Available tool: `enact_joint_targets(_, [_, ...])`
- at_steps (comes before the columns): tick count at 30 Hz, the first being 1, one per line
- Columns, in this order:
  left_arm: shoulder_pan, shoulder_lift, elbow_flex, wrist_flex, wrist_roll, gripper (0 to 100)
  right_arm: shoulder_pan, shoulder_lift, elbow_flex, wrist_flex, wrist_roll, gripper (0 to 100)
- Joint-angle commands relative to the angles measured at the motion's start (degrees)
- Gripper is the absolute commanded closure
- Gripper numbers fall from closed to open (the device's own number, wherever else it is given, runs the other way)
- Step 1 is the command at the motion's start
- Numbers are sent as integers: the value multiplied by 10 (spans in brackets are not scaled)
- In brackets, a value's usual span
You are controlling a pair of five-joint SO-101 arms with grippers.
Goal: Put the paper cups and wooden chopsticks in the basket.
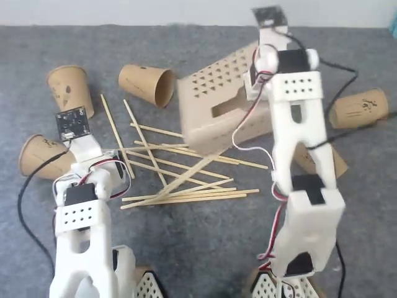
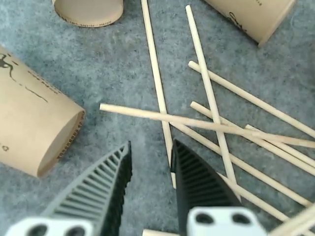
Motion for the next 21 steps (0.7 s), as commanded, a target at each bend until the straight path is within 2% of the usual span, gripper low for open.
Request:
enact_joint_targets(1, [-4, -4, -4, -17, 4, 873, 18, -117, -32, -39, 71, 990])
enact_joint_targets(7, [-4, -4, -4, -17, 4, 873, 54, -189, -31, -104, 248, 991])
enact_joint_targets(9, [-4, -4, -4, -17, 4, 873, 55, -192, -31, -108, 284, 991])
enact_joint_targets(14, [-4, -4, -4, -17, 4, 873, 45, -183, -27, -116, 302, 991])
enact_joint_targets(21, [-4, -4, -4, -17, 4, 873, 6, -92, -27, -204, 305, 991])
